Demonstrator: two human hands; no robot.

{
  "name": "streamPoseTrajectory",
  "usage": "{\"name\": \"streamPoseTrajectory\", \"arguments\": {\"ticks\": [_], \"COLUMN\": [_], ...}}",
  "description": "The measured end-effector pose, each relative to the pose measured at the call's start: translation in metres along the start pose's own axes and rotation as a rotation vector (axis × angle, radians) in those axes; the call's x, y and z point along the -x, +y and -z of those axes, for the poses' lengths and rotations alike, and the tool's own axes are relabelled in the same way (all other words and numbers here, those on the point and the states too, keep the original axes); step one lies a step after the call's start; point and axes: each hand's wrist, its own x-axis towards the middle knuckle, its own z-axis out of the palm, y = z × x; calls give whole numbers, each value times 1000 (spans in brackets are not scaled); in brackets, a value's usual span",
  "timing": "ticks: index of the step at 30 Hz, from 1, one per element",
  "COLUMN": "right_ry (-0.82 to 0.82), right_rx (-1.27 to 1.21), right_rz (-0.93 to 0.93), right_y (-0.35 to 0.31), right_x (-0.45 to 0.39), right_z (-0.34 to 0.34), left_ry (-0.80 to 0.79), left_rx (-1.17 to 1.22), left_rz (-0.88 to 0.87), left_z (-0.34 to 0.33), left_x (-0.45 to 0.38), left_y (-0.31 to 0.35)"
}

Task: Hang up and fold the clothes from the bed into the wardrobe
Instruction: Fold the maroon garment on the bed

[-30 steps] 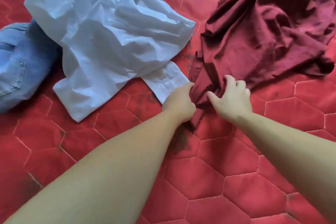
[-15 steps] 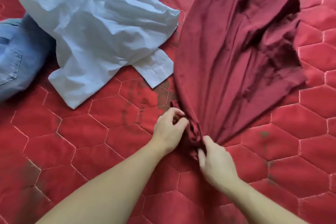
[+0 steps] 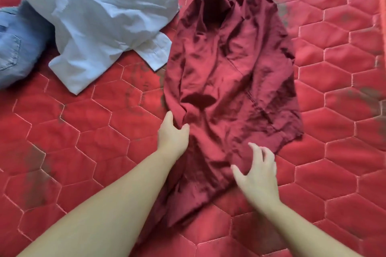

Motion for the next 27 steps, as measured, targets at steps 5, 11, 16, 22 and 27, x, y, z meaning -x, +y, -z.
{"name": "streamPoseTrajectory", "arguments": {"ticks": [5,11,16,22,27], "right_ry": [-79,-368,-661,-486,-326], "right_rx": [-287,-776,-1231,-1649,-1760], "right_rz": [-434,-460,-381,-599,-533], "right_y": [-2,-19,-46,-43,-52], "right_x": [-34,-18,-9,-21,-37], "right_z": [15,20,51,69,91], "left_ry": [41,-275,-220,-399,-369], "left_rx": [-570,-969,-741,-222,-101], "left_rz": [-460,-643,-439,-222,-206], "left_z": [-12,-40,-29,-5,10], "left_x": [40,78,70,51,51], "left_y": [-22,-51,-44,-36,-35]}}
